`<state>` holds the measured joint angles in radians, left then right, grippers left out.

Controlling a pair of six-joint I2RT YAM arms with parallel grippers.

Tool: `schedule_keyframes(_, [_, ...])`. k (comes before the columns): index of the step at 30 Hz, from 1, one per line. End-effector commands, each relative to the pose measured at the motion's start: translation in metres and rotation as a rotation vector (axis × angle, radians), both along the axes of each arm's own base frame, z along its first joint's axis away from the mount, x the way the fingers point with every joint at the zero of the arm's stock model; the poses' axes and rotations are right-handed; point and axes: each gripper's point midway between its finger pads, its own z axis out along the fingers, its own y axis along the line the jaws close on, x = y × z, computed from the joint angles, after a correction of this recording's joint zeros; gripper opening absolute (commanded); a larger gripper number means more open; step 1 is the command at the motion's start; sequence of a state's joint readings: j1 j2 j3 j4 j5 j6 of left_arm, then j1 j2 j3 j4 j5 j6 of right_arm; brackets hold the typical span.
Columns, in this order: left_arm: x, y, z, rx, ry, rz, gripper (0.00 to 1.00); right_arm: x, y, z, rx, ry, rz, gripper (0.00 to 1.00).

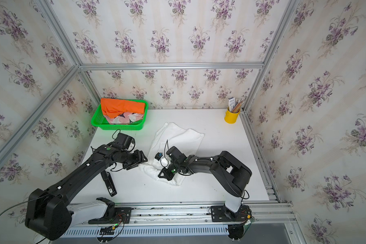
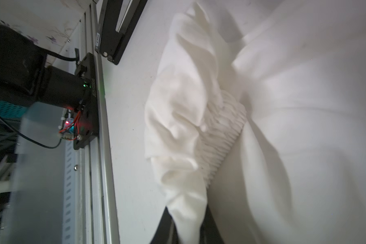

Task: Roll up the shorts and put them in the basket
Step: Roll the shorts at the center of the board.

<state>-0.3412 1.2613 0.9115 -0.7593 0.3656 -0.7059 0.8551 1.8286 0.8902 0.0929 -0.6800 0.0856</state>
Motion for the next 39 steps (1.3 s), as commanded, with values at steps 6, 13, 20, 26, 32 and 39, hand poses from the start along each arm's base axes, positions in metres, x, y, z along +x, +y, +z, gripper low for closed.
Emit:
schedule_keyframes(6, [0.008,-0.045,-0.006,0.026,0.024,-0.25,0.66,0.035,-0.041,-0.041,-0.098,0.376,-0.252,0.0])
schedule_keyframes(13, [0.029,-0.088,-0.03,0.023,0.06,-0.365,0.59,0.039,-0.067,-0.061,-0.242,0.398,-0.335,0.12])
schedule_keyframes(20, [0.045,-0.079,-0.082,0.18,0.159,-0.388,0.43,0.043,-0.079,-0.025,-0.257,0.301,-0.374,0.33])
schedule_keyframes(26, [0.038,-0.073,-0.106,0.214,0.215,-0.414,0.41,0.034,-0.103,-0.007,-0.329,0.232,-0.407,0.35])
schedule_keyframes(32, [0.028,-0.053,-0.108,0.207,0.24,-0.375,0.4,0.022,-0.124,-0.034,-0.396,0.235,-0.448,0.0])
schedule_keyframes(39, [-0.003,-0.006,-0.105,0.226,0.252,-0.27,0.42,0.043,-0.093,-0.052,-0.345,0.213,-0.407,0.0])
